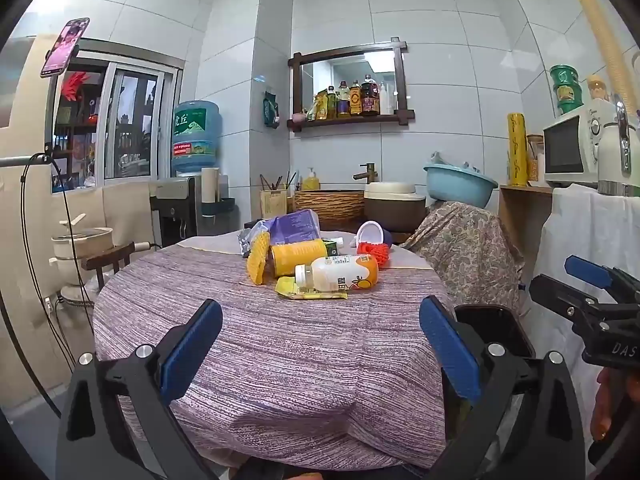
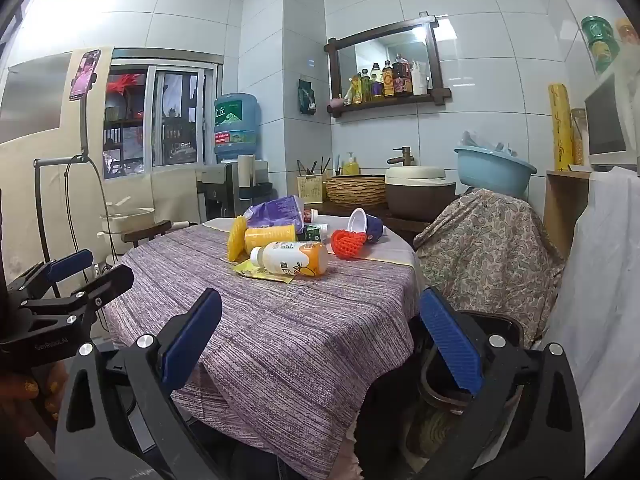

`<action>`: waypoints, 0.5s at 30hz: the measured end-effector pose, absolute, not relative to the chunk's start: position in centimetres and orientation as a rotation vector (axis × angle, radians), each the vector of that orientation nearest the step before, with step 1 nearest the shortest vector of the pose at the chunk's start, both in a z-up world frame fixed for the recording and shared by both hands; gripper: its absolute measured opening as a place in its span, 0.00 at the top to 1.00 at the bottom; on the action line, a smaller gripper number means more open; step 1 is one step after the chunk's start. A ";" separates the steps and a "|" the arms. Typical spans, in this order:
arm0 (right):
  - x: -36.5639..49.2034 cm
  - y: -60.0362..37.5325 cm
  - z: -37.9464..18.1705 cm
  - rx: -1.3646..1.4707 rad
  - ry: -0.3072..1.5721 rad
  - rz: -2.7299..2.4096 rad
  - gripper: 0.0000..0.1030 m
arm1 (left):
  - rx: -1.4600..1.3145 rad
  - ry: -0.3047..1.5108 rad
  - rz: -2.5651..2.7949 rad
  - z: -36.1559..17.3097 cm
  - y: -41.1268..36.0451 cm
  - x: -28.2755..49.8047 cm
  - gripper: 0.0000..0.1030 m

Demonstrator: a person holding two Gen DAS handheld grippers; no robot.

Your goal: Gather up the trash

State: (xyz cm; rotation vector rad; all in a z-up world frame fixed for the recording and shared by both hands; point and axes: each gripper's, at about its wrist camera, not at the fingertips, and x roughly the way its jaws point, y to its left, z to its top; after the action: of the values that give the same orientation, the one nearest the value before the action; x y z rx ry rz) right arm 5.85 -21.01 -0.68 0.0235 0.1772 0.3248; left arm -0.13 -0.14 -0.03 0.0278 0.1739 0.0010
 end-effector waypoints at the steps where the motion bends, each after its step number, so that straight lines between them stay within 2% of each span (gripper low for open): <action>1: 5.9 -21.0 -0.7 0.022 0.179 0.326 0.05 | 0.022 0.177 -0.003 0.0 -0.1 -0.2 0.05; 15: 5.8 -20.3 -0.4 -0.001 0.193 0.331 0.05 | 0.008 0.205 -0.009 -0.1 0.3 -0.2 0.05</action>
State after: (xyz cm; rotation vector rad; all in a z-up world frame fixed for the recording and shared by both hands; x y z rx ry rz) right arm 5.83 -20.31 -0.43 -0.0010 0.1931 0.3315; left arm -0.16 0.26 -0.07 0.0082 0.2051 -0.0089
